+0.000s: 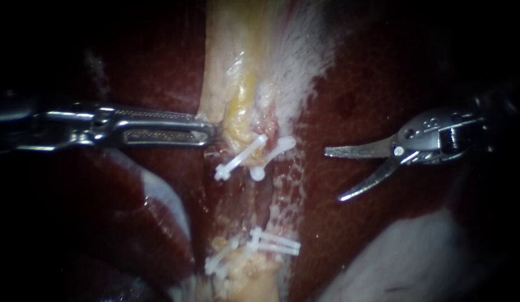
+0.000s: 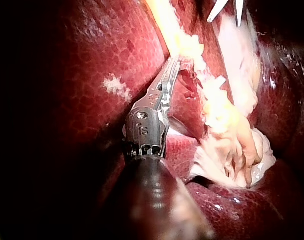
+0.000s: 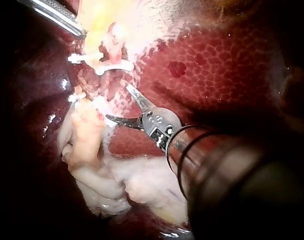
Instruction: Go back from the cut right tube
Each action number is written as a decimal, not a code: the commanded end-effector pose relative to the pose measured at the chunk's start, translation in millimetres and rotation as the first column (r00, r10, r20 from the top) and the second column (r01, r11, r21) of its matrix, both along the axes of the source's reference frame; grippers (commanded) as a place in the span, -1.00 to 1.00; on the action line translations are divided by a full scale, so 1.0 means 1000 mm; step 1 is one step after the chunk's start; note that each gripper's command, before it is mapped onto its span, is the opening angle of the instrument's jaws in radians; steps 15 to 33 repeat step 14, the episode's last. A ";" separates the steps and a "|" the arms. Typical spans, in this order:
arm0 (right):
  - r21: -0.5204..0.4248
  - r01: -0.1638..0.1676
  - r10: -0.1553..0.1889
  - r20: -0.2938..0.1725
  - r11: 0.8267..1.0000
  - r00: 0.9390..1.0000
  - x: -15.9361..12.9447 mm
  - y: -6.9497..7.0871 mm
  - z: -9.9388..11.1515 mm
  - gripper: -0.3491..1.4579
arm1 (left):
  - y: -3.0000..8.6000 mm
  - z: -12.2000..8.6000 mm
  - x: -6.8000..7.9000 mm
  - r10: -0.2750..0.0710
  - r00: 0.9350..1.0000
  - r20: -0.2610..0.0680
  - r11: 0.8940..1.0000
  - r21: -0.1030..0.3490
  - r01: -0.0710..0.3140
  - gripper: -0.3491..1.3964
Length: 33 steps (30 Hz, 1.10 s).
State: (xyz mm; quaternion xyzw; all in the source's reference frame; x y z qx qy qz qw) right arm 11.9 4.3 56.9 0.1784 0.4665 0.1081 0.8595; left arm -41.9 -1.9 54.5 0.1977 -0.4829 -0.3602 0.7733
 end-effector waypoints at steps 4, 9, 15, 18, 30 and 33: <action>0.000 0.001 -0.001 0.000 1.000 1.000 0.0000 0.0000 0.0001 0.97 | -0.0002 0.0003 -0.0001 0.004 1.000 -0.003 1.000 0.006 -0.004 -0.81; 0.000 0.001 -0.001 0.000 1.000 1.000 0.0000 0.0000 0.0001 0.97 | -0.0002 0.0004 -0.0001 0.005 1.000 -0.003 1.000 0.006 -0.005 -0.81; 0.000 0.001 -0.001 0.000 1.000 1.000 0.0000 0.0000 0.0001 0.97 | -0.0002 0.0004 -0.0001 0.007 1.000 -0.005 1.000 0.006 -0.007 -0.81; 0.000 0.001 -0.001 0.000 1.000 1.000 0.0000 0.0000 0.0001 0.97 | -0.0002 0.0004 -0.0001 0.007 1.000 -0.005 1.000 0.006 -0.007 -0.81; 0.000 0.001 -0.001 0.000 1.000 1.000 0.0000 0.0000 0.0001 0.97 | -0.0002 0.0004 -0.0001 0.007 1.000 -0.005 1.000 0.006 -0.007 -0.81; 0.000 0.001 -0.001 0.000 1.000 1.000 0.0000 0.0000 0.0001 0.97 | -0.0002 0.0004 -0.0001 0.007 1.000 -0.005 1.000 0.006 -0.007 -0.81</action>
